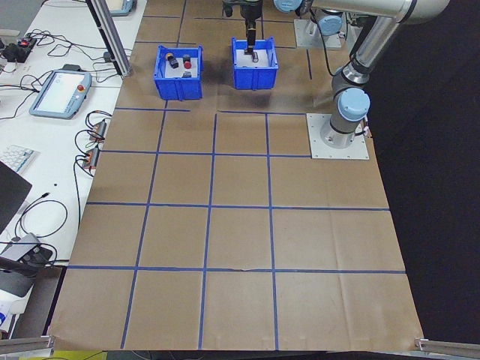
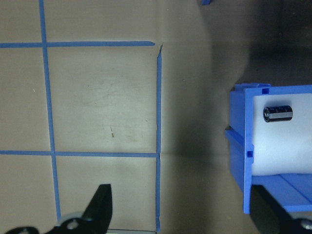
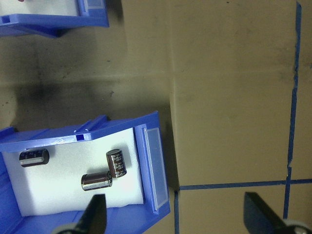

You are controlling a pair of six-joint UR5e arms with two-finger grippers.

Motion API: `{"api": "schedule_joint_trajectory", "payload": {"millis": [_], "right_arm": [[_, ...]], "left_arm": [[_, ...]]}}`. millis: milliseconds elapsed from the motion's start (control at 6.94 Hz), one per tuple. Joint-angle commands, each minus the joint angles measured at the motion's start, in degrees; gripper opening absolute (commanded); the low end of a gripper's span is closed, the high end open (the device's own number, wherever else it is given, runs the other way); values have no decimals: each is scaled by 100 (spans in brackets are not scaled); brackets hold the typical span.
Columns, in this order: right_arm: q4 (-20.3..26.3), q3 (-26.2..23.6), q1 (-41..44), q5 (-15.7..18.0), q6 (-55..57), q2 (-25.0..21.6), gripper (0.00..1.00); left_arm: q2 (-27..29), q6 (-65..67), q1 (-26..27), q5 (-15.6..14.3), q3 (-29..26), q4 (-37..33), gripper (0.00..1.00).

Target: Place battery box in front

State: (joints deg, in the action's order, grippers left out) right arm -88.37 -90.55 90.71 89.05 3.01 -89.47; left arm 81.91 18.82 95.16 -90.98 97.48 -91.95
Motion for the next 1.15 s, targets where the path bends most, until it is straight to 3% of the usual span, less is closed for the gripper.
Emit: {"api": "schedule_joint_trajectory", "payload": {"millis": [0, 144, 288, 576, 720, 1008], "right_arm": [[-336, -15, 34, -28, -1075, 70, 100], [-469, -7, 69, -28, -1875, 148, 100], [-671, -7, 278, -19, -3101, 158, 100], [-1154, 19, 403, 25, -4348, 472, 100], [-1173, 272, 473, 34, -4640, 787, 100], [-990, 1315, 771, 78, -5490, 1595, 100]], "left_arm": [[-26, 2938, 247, 175, 488, 98, 100], [-44, 4405, 649, 299, 804, 185, 100], [-35, 5803, 1045, 605, 1129, 378, 100], [-27, 7375, 1635, 993, 1885, 1393, 100], [0, 8016, 1803, 1464, 2228, 1956, 100], [201, 8487, 1962, 1522, 2572, 2827, 100]]}}
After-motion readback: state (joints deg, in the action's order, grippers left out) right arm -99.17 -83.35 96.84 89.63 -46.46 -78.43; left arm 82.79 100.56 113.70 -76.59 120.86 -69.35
